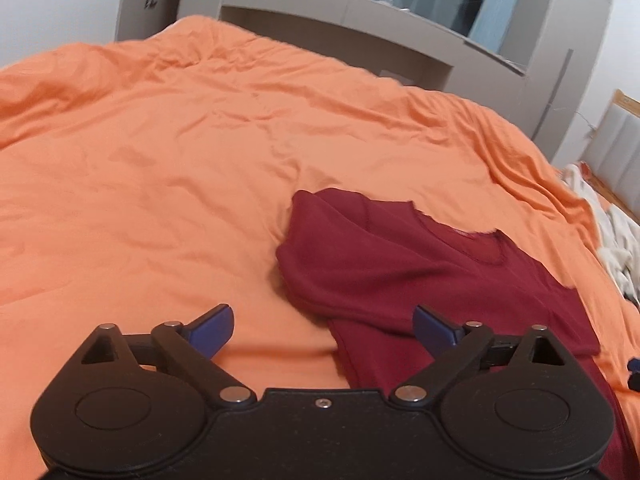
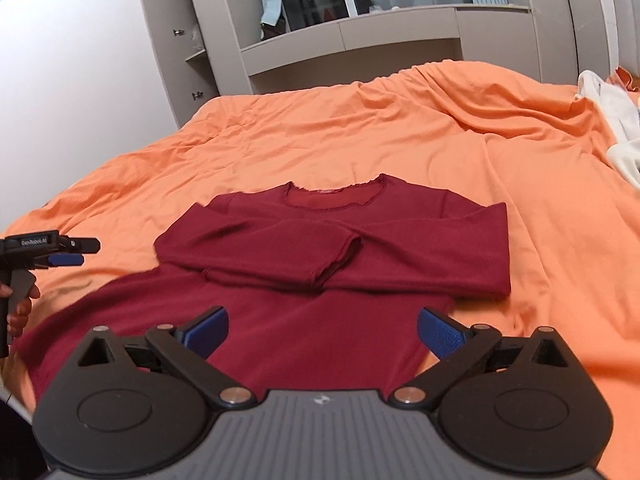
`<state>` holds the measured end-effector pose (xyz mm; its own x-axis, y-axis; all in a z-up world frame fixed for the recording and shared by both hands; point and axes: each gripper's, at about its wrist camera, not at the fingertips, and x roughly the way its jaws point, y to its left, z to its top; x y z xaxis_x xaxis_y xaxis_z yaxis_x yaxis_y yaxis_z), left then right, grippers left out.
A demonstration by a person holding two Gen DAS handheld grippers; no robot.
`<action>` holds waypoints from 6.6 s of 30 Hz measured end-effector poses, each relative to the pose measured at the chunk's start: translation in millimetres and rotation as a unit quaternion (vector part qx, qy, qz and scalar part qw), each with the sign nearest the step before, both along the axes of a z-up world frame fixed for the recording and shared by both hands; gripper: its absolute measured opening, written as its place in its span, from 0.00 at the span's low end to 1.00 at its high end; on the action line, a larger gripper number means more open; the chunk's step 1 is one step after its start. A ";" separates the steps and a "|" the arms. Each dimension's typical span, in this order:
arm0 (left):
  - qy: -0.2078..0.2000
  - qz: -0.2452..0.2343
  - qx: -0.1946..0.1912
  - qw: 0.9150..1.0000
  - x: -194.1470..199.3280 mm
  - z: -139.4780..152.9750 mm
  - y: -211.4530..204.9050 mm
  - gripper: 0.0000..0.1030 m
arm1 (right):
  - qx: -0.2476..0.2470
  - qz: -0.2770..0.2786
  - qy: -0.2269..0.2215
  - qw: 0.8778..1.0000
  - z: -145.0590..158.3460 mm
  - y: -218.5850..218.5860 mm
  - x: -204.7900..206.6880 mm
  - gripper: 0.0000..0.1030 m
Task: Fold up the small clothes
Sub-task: 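Grasp the opposite side edge with the left gripper, fold it inward, release, then grasp the shirt hem with both grippers and lift it toward the collar, then carry the raised hem over the shirt body with both grippers, then lay the hem onto the collar and open both grippers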
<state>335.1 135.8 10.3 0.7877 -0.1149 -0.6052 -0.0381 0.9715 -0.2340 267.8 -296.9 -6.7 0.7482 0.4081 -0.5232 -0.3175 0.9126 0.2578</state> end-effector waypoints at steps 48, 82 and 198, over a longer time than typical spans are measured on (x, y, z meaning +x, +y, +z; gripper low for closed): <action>-0.096 -0.096 0.138 0.981 -240.1 -24.9 -65.8 0.99 | -0.297 0.096 -0.212 0.926 -8.0 77.8 -199.8 0.06; -0.130 -0.248 0.492 0.824 -207.6 -42.7 -123.0 0.38 | -0.296 0.052 -0.209 0.931 -3.6 63.9 -193.0 0.06; 0.095 -0.013 0.263 0.960 121.0 -52.3 -96.7 0.93 | -0.282 -0.081 -0.082 0.952 -55.0 -18.5 156.7 1.00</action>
<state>456.2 39.1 -42.0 0.6577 0.2279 -0.7180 -0.0048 0.9544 0.2986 424.5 -315.4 -61.6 0.8675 -0.0314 -0.4964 -0.1544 0.9317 -0.3287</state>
